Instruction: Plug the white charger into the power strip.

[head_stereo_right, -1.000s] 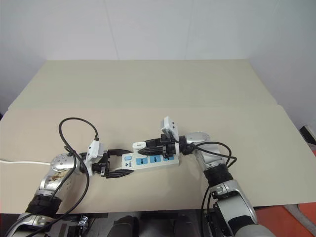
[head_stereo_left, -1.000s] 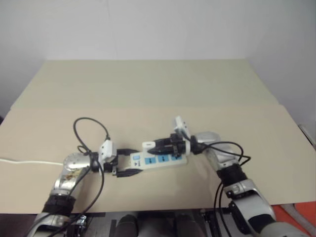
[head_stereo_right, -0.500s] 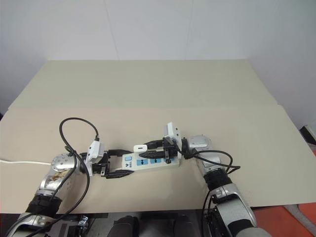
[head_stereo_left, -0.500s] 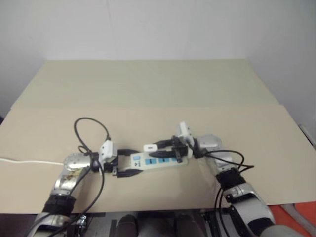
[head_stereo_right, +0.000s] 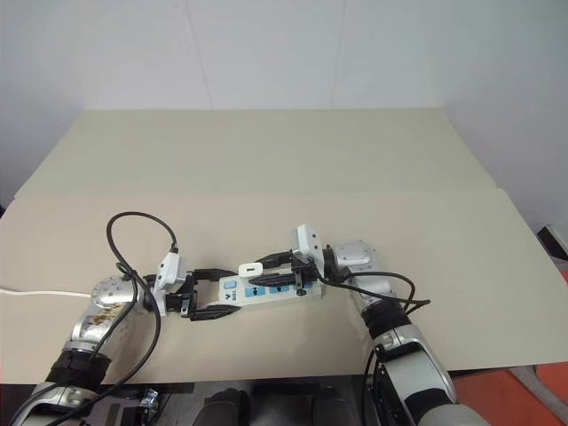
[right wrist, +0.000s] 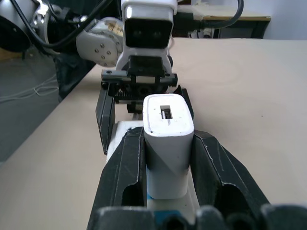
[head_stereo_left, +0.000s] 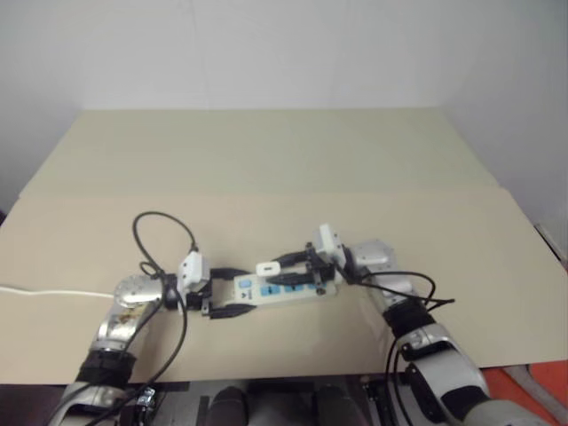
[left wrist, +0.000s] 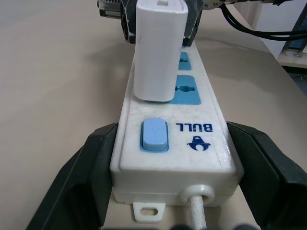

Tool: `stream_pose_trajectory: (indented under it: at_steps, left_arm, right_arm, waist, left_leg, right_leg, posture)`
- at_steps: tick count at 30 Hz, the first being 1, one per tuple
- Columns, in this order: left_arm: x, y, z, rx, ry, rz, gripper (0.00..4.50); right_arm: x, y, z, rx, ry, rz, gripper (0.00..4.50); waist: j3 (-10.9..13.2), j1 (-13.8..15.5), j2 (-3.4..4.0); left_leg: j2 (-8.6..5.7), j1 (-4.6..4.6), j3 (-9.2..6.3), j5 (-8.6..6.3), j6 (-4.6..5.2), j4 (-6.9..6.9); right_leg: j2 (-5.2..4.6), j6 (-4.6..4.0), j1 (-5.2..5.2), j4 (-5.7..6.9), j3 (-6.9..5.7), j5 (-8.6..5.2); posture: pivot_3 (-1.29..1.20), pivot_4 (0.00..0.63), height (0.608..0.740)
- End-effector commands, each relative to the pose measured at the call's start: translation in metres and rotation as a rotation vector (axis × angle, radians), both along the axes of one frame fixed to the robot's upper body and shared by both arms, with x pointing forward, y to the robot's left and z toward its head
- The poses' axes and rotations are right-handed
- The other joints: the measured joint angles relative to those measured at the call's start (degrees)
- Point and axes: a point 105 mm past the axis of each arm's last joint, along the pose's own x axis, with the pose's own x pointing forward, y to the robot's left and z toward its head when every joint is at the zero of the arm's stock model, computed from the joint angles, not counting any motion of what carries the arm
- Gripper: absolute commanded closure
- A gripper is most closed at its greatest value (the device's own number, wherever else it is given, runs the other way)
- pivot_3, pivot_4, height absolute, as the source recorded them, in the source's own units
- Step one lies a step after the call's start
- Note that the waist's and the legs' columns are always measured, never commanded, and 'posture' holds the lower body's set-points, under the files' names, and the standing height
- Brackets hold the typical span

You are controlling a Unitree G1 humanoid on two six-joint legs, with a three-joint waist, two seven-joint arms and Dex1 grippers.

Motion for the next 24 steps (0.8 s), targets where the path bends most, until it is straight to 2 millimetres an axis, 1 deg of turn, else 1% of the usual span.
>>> stream_pose_trajectory:
  at_steps: [1,11,13,15,16,18,20,21,22,24]
  left_arm:
    - [-0.004,-0.004,-0.008,0.013,0.031,-0.017,1.24]
    - [-0.004,-0.006,-0.008,0.012,0.032,-0.022,1.24]
    - [-0.004,-0.006,-0.008,0.012,0.031,-0.023,1.24]
    - [-0.004,-0.006,-0.008,0.012,0.03,-0.023,1.24]
    - [-0.004,-0.006,-0.008,0.012,0.03,-0.022,1.24]
    - [-0.004,-0.005,-0.008,0.012,0.031,-0.021,1.24]
    - [-0.004,-0.005,-0.008,0.014,0.031,-0.02,1.24]
    - [-0.004,-0.005,-0.008,0.014,0.03,-0.019,1.24]
    - [-0.003,-0.005,-0.008,0.014,0.03,-0.018,1.24]
    - [-0.002,-0.005,-0.008,0.015,0.03,-0.016,1.24]
  right_arm:
    - [0.001,0.0,-0.016,-0.068,-0.037,-0.035,3.41]
    - [0.006,0.0,-0.015,-0.089,0.051,-0.047,3.41]
    - [0.007,0.0,-0.014,-0.091,0.06,-0.04,2.71]
    - [0.006,0.0,-0.013,-0.09,0.072,-0.026,2.2]
    - [0.006,0.0,-0.011,-0.082,0.061,-0.025,1.76]
    - [0.005,0.001,-0.009,-0.064,0.035,-0.023,1.11]
    - [0.005,0.0,-0.006,-0.05,0.021,-0.028,0.56]
    - [0.005,0.0,-0.005,-0.048,0.017,-0.025,0.36]
    - [0.005,-0.002,-0.004,-0.044,0.013,-0.019,0.01]
    - [0.003,-0.006,-0.001,-0.047,0.009,0.003,0.01]
  waist:
    - [0.0,0.0,0.0]
    - [0.0,-0.1,0.0]
    - [0.0,-0.1,0.01]
    - [0.0,-0.1,0.0]
    - [0.0,-0.1,0.01]
    - [0.0,0.0,0.0]
    - [0.0,0.0,0.0]
    - [0.0,0.0,0.0]
    - [0.0,0.0,0.0]
    - [0.0,0.0,0.0]
  left_leg:
    - [0.0,0.02,0.0,0.0,0.0,0.0]
    - [0.0,0.15,0.0,0.05,-0.07,0.01]
    - [0.0,0.15,0.0,0.05,-0.07,0.01]
    - [0.0,0.16,0.0,0.05,-0.08,0.01]
    - [0.0,0.16,0.0,0.06,-0.09,0.01]
    - [0.0,0.16,0.0,0.06,-0.09,0.01]
    - [0.0,0.14,0.0,0.06,-0.09,0.01]
    - [0.0,0.13,0.0,0.06,-0.09,0.01]
    - [0.0,0.13,0.0,0.06,-0.09,0.01]
    - [0.0,0.12,0.0,0.06,-0.09,0.01]
  right_leg:
    - [0.0,0.0,0.01,0.02,0.01,0.0]
    - [0.02,0.0,0.05,0.22,0.04,0.0]
    - [0.02,0.0,0.05,0.22,0.04,0.0]
    - [0.02,0.0,0.05,0.24,0.04,0.0]
    - [0.02,0.0,0.05,0.25,0.04,0.0]
    - [0.02,-0.01,0.05,0.25,0.04,0.0]
    - [0.02,-0.01,0.05,0.23,0.03,0.0]
    - [0.01,-0.01,0.05,0.22,0.03,0.0]
    - [0.01,0.0,0.05,0.22,0.03,0.0]
    - [0.01,-0.01,0.04,0.22,0.03,0.0]
  posture:
    - [0.0,0.15,0.74]
    - [0.0,0.15,0.74]
    - [0.0,0.15,0.74]
    - [0.0,0.15,0.74]
    - [0.0,0.15,0.74]
    - [0.0,0.15,0.74]
    - [0.0,0.15,0.74]
    - [0.0,0.15,0.74]
    - [0.0,0.15,0.74]
    - [0.0,0.15,0.74]
